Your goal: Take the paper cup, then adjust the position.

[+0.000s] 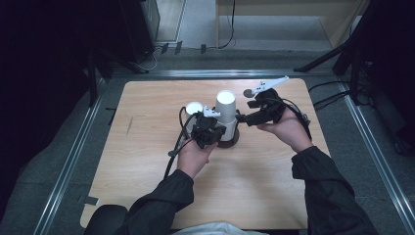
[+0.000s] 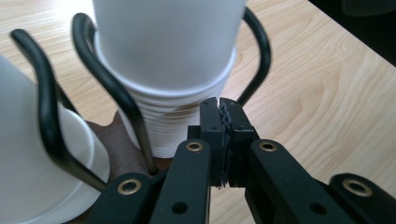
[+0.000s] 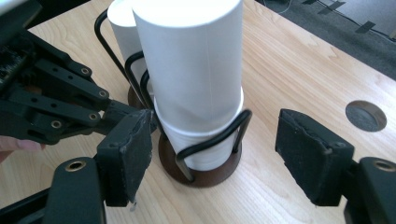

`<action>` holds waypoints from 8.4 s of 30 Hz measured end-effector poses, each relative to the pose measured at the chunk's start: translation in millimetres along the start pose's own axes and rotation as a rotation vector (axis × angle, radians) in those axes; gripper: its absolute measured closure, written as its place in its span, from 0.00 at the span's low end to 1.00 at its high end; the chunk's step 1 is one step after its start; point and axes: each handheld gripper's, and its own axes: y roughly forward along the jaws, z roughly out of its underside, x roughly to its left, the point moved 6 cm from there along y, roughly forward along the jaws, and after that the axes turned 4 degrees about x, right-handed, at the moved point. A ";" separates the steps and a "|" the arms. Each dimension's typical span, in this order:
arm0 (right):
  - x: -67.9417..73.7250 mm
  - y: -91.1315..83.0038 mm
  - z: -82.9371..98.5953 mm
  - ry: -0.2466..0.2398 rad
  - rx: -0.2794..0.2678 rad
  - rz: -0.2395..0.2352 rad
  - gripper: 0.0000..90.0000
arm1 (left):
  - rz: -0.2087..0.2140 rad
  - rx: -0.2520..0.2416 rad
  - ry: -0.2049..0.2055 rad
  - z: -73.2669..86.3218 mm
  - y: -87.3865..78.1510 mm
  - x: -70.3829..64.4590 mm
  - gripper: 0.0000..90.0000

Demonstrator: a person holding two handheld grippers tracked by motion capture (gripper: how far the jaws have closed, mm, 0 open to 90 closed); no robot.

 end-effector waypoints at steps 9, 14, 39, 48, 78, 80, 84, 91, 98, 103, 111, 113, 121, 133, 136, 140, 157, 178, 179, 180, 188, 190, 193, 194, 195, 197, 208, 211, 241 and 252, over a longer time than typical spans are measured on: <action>5.6 8.5 -13.0 -0.026 0.013 -0.009 0.29 | -0.001 -0.004 -0.004 -1.4 0.8 4.4 0.99; 6.7 11.6 -15.7 -0.030 0.020 -0.011 0.29 | 0.001 -0.004 -0.005 -1.5 0.8 4.6 0.99; 15.3 17.2 -36.3 -0.065 0.004 0.004 0.30 | 0.024 -0.013 -0.023 -2.2 1.5 4.1 0.96; 14.8 20.9 -40.5 -0.058 0.001 -0.001 0.31 | 0.025 -0.011 -0.021 -2.1 1.3 4.6 0.96; 17.5 14.4 -66.7 -0.117 0.149 0.039 0.38 | 0.023 -0.010 -0.022 -2.0 1.6 4.6 0.96; 18.1 11.1 -69.4 -0.118 0.148 0.034 0.38 | 0.025 -0.010 -0.022 -2.0 1.6 4.7 0.96; 17.8 3.8 -74.4 -0.113 0.132 0.020 0.38 | 0.030 -0.009 -0.024 -2.0 1.5 5.5 0.95; 17.7 -9.3 -81.6 -0.098 0.120 0.005 0.38 | 0.036 -0.007 -0.029 -1.8 1.4 5.7 0.95; 17.0 -22.2 -84.8 -0.069 0.091 -0.007 0.38 | 0.040 -0.009 -0.028 -2.0 1.7 6.3 0.95; 16.9 -41.6 -90.4 -0.054 0.063 -0.010 0.38 | 0.041 -0.006 -0.025 -1.8 1.6 6.5 0.94; 16.8 -60.2 -90.8 -0.053 0.063 -0.009 0.38 | 0.044 0.004 -0.023 -1.2 1.4 6.7 0.94; 17.3 -66.3 -88.5 -0.061 0.065 -0.009 0.38 | 0.041 0.005 -0.020 -1.1 1.2 6.9 0.94; 20.9 -76.4 -74.6 -0.087 0.073 -0.010 0.38 | 0.042 0.000 -0.022 -1.7 -0.9 7.4 0.93; 19.0 -81.6 -43.9 -0.067 0.066 -0.023 0.38 | 0.074 -0.007 -0.027 -2.0 -3.2 4.0 0.88; 18.9 -83.9 -39.8 -0.067 0.067 -0.024 0.38 | 0.086 -0.008 -0.019 -2.2 -5.9 3.8 0.86; 19.5 -88.5 -31.9 -0.066 0.076 -0.022 0.38 | 0.107 -0.011 -0.003 -2.1 -11.6 2.4 0.81; 30.0 -85.1 8.9 -0.088 0.111 -0.057 0.38 | 0.238 0.023 0.102 11.5 -42.5 5.3 0.56; 38.3 -62.8 46.6 -0.089 0.128 -0.116 0.38 | 0.329 -0.025 0.244 33.7 -59.1 17.6 0.37; 38.8 -61.1 48.4 -0.092 0.126 -0.120 0.38 | 0.325 -0.022 0.258 35.1 -58.9 18.5 0.36; 39.3 -59.4 50.5 -0.093 0.127 -0.124 0.38 | 0.317 -0.017 0.270 36.2 -58.7 19.4 0.36; 43.3 -41.2 69.3 -0.084 0.136 -0.161 0.38 | 0.375 0.004 0.298 47.7 -57.2 19.2 0.36; 43.8 -39.7 70.7 -0.086 0.136 -0.163 0.38 | 0.393 0.011 0.294 49.3 -56.5 18.8 0.36; 46.5 -36.4 74.7 -0.088 0.134 -0.175 0.38 | 0.413 0.028 0.300 54.0 -54.6 19.4 0.34; 47.9 -35.2 76.6 -0.089 0.135 -0.181 0.38 | 0.417 0.030 0.299 54.8 -54.3 19.9 0.33; 48.7 -34.7 77.9 -0.086 0.138 -0.182 0.38 | 0.422 0.034 0.295 55.9 -53.8 21.0 0.33; 50.3 -32.0 81.0 -0.095 0.135 -0.186 0.38 | 0.429 0.046 0.292 57.3 -53.9 22.0 0.31; 60.7 -9.9 93.0 -0.079 0.135 -0.236 0.38 | 0.474 0.043 0.288 66.4 -56.8 28.4 0.28; 65.0 -0.5 95.5 -0.089 0.144 -0.254 0.38 | 0.478 0.031 0.295 69.4 -56.2 33.1 0.28; 90.9 30.5 78.6 -0.155 0.100 -0.376 0.38 | 0.496 0.054 0.300 75.4 -50.1 31.6 0.14; 93.6 29.3 63.5 -0.173 0.078 -0.386 0.38 | 0.518 0.062 0.324 77.5 -47.7 27.5 0.14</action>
